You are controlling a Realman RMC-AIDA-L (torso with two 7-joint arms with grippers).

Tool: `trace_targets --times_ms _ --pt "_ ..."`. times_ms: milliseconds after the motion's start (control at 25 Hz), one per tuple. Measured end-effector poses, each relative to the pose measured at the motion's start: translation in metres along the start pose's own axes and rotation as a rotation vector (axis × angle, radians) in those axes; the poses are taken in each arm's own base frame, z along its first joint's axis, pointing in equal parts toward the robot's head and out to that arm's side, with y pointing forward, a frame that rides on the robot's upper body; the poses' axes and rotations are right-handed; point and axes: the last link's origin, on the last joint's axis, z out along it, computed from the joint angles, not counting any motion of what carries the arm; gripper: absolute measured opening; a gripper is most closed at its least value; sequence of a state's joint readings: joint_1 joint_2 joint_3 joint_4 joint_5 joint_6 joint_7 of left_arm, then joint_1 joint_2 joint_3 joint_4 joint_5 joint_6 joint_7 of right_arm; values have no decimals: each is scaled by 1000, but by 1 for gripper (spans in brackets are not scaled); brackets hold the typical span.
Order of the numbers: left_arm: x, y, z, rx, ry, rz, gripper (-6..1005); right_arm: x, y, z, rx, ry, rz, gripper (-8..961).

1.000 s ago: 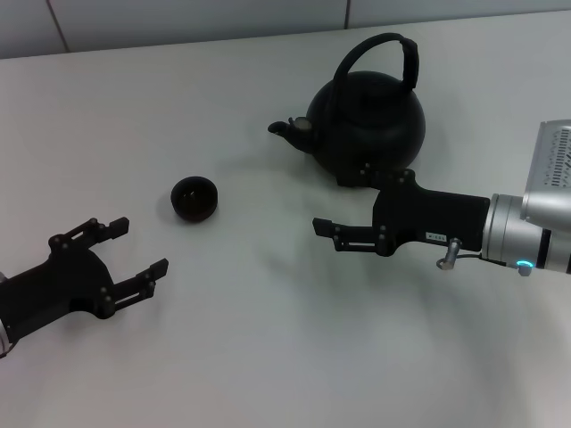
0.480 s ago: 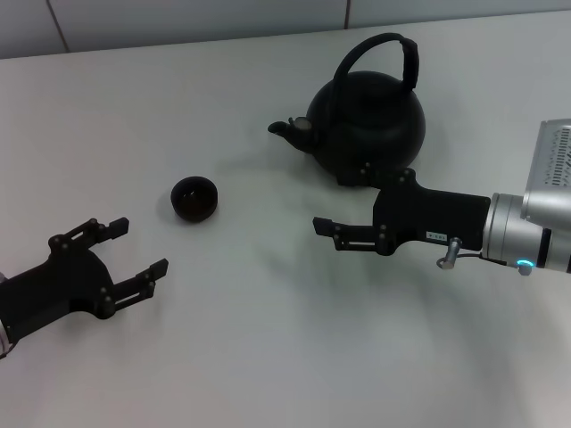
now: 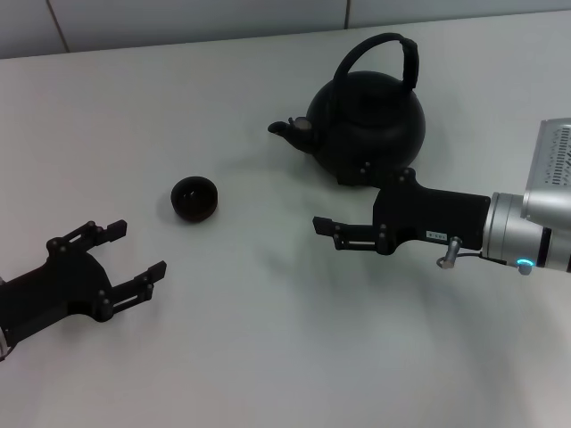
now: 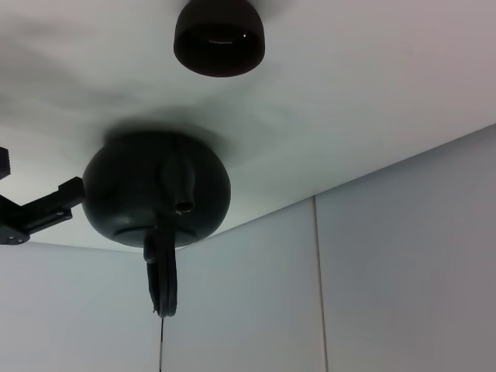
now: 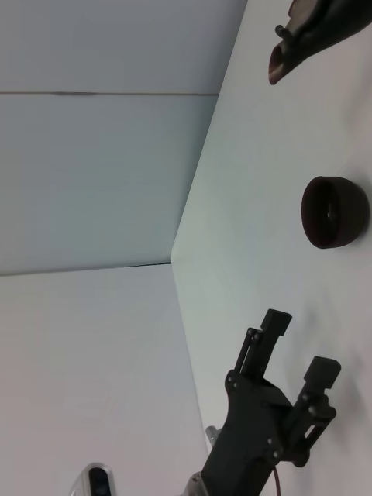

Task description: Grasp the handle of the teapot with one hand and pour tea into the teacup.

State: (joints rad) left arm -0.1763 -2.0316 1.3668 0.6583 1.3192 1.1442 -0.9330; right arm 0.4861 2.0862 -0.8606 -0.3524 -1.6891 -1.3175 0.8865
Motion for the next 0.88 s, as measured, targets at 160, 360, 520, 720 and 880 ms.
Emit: trace_targets --times_ms 160,360,520,720,880 --pt "0 0 0 0 1 0 799 0 1 0 -2 0 1 825" --pt "0 1 1 -1 1 -1 800 1 1 0 -2 2 3 824" --pt "0 1 1 -1 2 -1 800 1 1 -1 -2 4 3 824" --pt "0 1 1 -1 3 -1 800 1 1 -1 -1 6 2 825" --pt "1 1 1 -1 3 -1 800 2 1 -1 -1 6 2 825"
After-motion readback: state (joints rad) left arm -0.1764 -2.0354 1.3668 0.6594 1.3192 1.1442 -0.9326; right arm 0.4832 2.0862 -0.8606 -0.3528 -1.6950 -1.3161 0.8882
